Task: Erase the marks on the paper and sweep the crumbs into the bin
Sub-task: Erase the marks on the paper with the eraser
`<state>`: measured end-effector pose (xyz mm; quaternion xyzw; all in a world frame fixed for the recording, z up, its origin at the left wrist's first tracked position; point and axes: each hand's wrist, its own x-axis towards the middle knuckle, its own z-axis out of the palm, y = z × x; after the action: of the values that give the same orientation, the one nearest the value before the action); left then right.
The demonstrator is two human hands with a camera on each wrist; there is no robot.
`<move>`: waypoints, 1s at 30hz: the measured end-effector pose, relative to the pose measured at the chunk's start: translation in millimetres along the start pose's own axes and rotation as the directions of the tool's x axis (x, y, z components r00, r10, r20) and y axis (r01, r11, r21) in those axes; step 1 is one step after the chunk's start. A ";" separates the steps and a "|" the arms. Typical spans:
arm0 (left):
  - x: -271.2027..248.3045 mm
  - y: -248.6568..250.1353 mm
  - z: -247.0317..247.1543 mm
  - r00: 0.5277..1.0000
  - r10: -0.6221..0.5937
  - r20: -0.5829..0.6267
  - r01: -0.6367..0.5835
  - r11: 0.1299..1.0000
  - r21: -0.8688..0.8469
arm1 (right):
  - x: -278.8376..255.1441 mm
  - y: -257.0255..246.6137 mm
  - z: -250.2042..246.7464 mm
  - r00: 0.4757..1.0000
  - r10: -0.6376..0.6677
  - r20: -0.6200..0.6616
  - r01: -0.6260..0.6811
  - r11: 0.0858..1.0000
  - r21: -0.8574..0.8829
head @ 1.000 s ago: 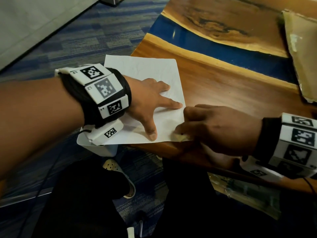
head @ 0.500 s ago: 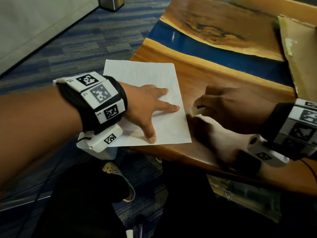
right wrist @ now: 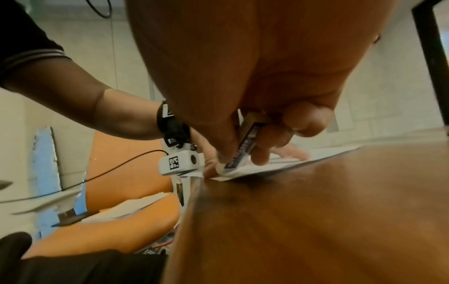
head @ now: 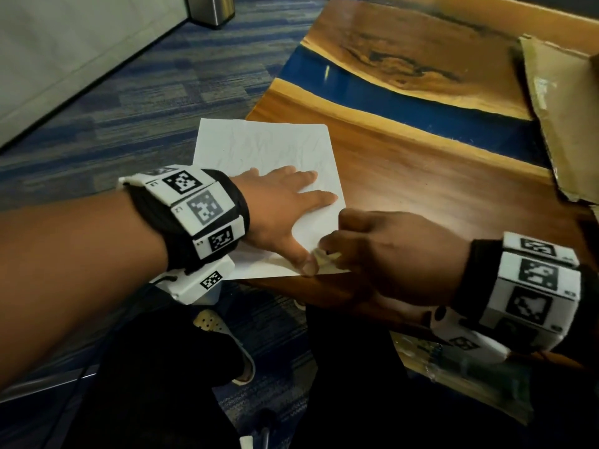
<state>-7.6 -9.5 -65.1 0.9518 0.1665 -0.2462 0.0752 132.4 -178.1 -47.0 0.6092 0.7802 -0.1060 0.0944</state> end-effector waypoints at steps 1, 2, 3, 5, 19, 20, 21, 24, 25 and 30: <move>0.0 0.1 0.1 1.000 -0.004 0.002 0.004 1.000 0.010 | 2.5 0.3 0.4 1.000 0.000 0.011 0.000 1.000 -0.005; -0.6 0.2 -0.1 1.000 -0.004 0.001 0.004 1.000 0.016 | 6.4 7.8 -1.1 0.999 0.039 -0.012 -0.039 0.999 -0.006; -1.6 -0.1 0.0 1.000 -0.004 0.002 0.004 1.000 0.016 | 10.4 18.6 -4.1 0.994 0.105 -0.033 -0.105 0.994 -0.007; -4.4 0.5 0.1 1.000 -0.003 0.016 0.003 1.000 0.017 | 13.7 39.0 -10.5 0.979 0.200 -0.030 -0.201 0.979 -0.044; -4.2 -31.6 -12.2 0.996 -0.080 0.048 0.078 0.996 0.037 | 37.5 67.7 -28.1 0.957 0.288 0.048 -0.291 0.953 0.081; -4.3 -29.7 -11.8 0.995 -0.080 0.053 0.078 0.996 0.039 | 43.0 67.7 -27.2 0.955 0.294 0.045 -0.297 0.952 0.076; -4.5 -28.7 -11.7 0.995 -0.082 0.059 0.080 0.996 0.040 | 47.1 66.9 -27.2 0.953 0.300 0.037 -0.302 0.952 0.058; -5.1 -28.1 -11.5 0.994 -0.089 0.067 0.085 0.995 0.056 | 47.3 55.3 -25.8 0.967 0.254 0.010 -0.254 0.967 0.006; -5.5 -28.5 -11.5 0.994 -0.089 0.069 0.085 0.995 0.061 | 44.6 45.9 -23.4 0.984 0.180 0.008 -0.180 0.984 0.002; -5.2 -28.0 -11.3 0.995 -0.063 0.072 0.056 0.995 0.085 | 42.8 35.2 -21.3 0.998 -0.033 0.050 0.032 0.999 0.016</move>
<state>-16.8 17.7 -54.5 0.9389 0.1815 -0.2903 0.0345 155.9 -124.0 -40.1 0.5944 0.7864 -0.1290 0.1077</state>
